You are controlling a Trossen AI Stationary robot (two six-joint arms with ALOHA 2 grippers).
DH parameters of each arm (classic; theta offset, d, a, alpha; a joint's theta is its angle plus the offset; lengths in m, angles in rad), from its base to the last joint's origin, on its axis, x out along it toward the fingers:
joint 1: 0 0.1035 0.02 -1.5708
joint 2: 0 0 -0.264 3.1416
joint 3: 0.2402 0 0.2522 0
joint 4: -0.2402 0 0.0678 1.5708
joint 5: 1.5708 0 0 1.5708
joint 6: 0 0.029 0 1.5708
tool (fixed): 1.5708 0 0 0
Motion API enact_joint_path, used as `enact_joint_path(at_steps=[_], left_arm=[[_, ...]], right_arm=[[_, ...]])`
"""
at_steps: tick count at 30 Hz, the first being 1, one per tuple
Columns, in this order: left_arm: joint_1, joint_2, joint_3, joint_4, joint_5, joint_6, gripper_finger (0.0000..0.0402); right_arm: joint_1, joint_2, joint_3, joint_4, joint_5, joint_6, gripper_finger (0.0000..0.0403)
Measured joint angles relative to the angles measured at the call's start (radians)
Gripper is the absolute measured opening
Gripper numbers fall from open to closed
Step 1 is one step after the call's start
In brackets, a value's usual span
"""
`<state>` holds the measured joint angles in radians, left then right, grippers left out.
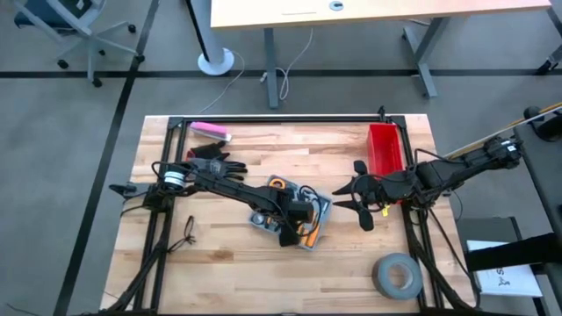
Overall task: Prefit tool cases
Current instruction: Close the pre-fit tool case
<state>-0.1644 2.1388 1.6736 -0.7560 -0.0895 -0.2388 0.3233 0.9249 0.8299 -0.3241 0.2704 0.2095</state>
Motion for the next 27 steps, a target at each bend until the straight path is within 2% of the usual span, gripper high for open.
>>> enact_joint_path(at_steps=[11, 18, 27], left_arm=[[0.006, 0.082, 0.007, 0.017, 0.003, 0.122, 0.0165], [0.007, 0.058, 0.008, 0.001, 0.018, 0.099, 0.0161], [0.007, 0.037, 0.079, -0.118, 0.011, 0.099, 0.0144]], right_arm=[[0.000, 0.000, 0.000, -0.001, 0.011, 0.008, 0.0096], [0.000, 0.000, 0.000, -0.014, 0.018, 0.027, 0.0106], [0.000, 0.000, 0.000, -0.014, 0.019, 0.027, 0.0104]])
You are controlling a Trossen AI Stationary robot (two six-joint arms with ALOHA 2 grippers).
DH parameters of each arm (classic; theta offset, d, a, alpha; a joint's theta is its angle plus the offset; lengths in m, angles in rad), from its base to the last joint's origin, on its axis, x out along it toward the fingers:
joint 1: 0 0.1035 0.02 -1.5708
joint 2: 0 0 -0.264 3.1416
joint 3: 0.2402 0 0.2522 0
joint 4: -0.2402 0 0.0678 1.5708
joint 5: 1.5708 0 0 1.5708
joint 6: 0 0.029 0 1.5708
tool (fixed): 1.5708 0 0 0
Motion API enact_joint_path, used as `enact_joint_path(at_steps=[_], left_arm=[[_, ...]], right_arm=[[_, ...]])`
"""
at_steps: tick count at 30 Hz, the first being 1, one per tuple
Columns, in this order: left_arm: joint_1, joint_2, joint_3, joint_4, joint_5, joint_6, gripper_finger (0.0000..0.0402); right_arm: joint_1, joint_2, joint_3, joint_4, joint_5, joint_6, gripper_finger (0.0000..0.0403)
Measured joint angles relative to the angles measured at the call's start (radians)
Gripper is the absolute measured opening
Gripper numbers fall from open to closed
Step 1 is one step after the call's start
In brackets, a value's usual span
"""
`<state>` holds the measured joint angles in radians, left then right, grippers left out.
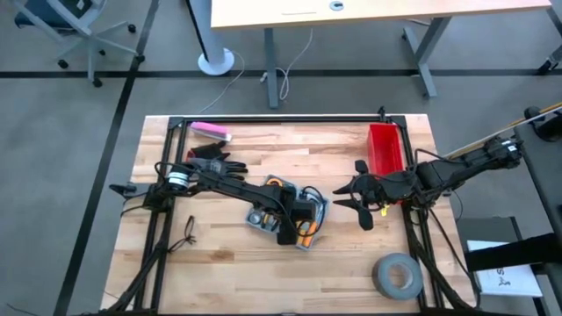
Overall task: Prefit tool cases
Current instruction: Close the pre-fit tool case
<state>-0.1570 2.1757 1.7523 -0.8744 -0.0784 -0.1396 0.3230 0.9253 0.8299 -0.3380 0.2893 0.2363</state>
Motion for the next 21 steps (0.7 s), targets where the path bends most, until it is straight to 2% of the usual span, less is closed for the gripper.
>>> enact_joint_path(at_steps=[10, 18, 21], left_arm=[[-0.004, 0.000, -0.002, -0.046, -0.007, 0.117, 0.0135], [-0.007, 0.000, -0.002, -0.044, -0.008, 0.294, 0.0158], [-0.008, 0.000, 0.004, -0.051, -0.008, 0.317, 0.0167]], right_arm=[[0.000, 0.000, 0.000, 0.000, 0.000, -0.002, 0.0097], [0.000, 0.000, 0.000, -0.001, 0.000, -0.002, 0.0112], [0.000, 0.000, 0.000, -0.001, 0.000, -0.003, 0.0114]])
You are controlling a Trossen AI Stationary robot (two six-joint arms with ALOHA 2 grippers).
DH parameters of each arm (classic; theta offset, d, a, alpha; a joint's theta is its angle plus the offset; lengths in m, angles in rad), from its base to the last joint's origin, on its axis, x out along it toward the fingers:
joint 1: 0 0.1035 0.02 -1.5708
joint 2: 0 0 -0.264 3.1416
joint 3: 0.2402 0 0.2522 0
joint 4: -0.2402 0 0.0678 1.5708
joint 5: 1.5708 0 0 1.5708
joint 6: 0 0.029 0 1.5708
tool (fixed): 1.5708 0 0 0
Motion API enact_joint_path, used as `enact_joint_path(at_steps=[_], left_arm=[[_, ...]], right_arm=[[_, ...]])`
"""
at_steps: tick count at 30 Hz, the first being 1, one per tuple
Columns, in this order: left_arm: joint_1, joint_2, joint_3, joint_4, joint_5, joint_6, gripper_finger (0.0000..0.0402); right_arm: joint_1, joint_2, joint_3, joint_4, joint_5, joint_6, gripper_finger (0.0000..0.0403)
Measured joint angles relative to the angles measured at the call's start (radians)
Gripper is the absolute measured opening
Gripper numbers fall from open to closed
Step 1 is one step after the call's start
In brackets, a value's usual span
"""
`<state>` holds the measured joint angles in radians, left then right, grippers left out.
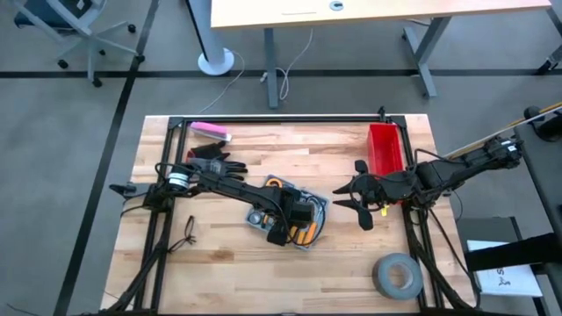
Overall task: Prefit tool cases
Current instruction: Close the pre-fit tool case
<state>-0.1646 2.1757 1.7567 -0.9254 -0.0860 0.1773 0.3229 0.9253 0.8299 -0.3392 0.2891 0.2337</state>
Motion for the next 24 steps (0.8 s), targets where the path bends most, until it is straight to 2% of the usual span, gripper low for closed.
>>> enact_joint_path(at_steps=[7, 16, 24], left_arm=[[0.000, -0.003, 0.046, -0.010, 0.000, 0.024, 0.0177], [-0.006, 0.020, -0.019, 0.025, 0.034, 0.024, 0.0163], [-0.011, 0.040, -0.014, 0.023, 0.022, -0.018, 0.0153]], right_arm=[[0.000, 0.000, 0.000, 0.000, 0.000, 0.000, 0.0102], [0.000, 0.000, 0.000, 0.000, 0.000, 0.002, 0.0099], [0.000, 0.000, 0.000, -0.008, 0.000, 0.010, 0.0111]])
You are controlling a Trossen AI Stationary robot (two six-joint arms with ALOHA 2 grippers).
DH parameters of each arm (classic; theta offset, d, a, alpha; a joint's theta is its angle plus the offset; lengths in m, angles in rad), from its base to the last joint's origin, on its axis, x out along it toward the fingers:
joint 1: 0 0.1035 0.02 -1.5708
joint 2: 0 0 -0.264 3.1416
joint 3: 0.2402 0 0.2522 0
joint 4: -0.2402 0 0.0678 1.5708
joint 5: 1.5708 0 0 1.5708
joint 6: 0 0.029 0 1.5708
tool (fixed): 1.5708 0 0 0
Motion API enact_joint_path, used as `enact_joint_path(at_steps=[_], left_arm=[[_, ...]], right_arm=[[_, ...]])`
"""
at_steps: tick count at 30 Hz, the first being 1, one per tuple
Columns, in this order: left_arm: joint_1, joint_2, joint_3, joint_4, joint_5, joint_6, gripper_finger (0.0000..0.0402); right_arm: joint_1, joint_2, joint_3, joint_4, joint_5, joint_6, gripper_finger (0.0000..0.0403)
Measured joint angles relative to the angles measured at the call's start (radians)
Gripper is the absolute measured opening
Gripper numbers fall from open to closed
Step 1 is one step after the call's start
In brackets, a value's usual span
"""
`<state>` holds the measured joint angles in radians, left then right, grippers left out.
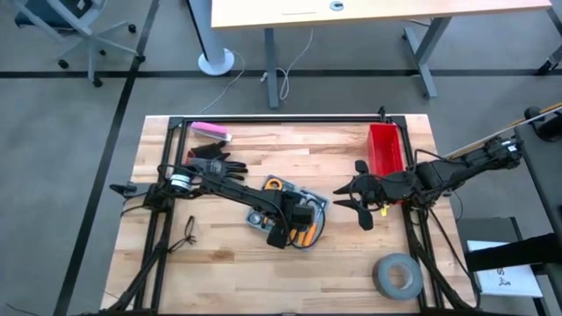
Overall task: Prefit tool cases
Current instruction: Close the pre-fit tool case
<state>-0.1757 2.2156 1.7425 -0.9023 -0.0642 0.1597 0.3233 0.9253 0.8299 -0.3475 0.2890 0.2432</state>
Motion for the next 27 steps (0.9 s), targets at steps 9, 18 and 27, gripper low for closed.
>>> enact_joint_path(at_steps=[9, 18, 27], left_arm=[[0.000, -0.043, 0.046, -0.018, -0.002, -0.114, 0.0158], [0.009, -0.040, 0.041, -0.081, 0.004, -0.513, 0.0144], [0.043, -0.075, 0.017, -0.174, 0.004, -0.719, 0.0129]], right_arm=[[0.000, 0.000, -0.004, -0.001, 0.000, 0.005, 0.0101], [0.012, 0.000, -0.051, -0.004, -0.006, 0.034, 0.0091], [0.097, 0.000, -0.109, 0.006, 0.000, 0.103, 0.0104]])
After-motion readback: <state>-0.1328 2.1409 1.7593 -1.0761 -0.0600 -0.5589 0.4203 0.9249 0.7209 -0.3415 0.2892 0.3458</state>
